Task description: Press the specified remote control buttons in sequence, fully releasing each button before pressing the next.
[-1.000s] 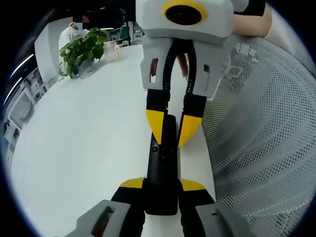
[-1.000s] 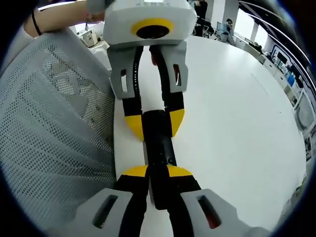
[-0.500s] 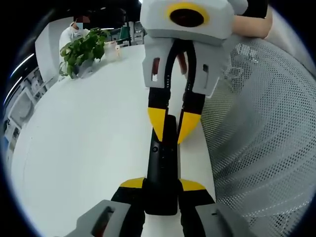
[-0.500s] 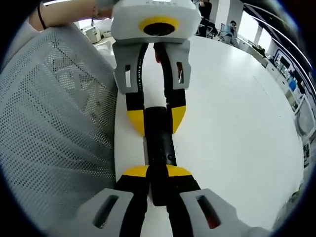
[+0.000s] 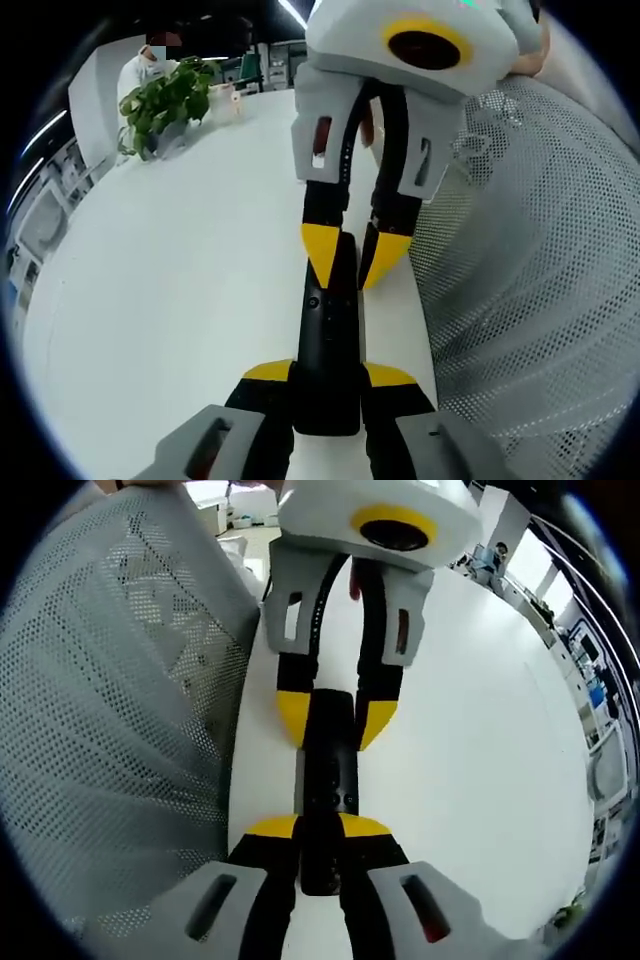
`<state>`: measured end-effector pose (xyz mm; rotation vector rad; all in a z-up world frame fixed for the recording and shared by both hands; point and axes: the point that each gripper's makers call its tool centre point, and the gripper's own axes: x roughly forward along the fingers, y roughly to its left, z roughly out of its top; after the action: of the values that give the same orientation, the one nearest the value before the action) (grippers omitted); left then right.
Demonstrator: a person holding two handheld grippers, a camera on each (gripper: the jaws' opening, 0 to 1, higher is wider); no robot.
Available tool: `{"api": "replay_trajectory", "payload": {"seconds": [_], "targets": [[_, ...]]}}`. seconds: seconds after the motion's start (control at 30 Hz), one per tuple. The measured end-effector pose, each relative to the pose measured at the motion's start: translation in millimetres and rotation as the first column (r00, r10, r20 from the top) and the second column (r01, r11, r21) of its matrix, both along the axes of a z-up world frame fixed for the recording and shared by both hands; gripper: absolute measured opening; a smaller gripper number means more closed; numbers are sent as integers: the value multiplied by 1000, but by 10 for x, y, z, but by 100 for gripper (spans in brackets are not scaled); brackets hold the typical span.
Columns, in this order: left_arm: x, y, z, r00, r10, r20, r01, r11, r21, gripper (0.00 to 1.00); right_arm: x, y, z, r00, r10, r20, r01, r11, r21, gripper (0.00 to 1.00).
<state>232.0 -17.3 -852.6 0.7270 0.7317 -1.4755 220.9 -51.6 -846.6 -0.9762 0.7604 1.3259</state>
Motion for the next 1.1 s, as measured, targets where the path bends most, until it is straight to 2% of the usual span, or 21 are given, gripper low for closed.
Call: {"api": "replay_trajectory", "payload": {"seconds": [0.5, 1.1], "targets": [[1, 2, 2, 1000, -1, 4, 1, 1000, 5, 25, 16, -6, 29, 996, -73, -59, 77, 995, 69, 12], [-8, 1, -1, 1000, -3, 6, 3, 1000, 9, 25, 24, -12, 34, 992, -103, -76, 109, 991, 78, 10]]}}
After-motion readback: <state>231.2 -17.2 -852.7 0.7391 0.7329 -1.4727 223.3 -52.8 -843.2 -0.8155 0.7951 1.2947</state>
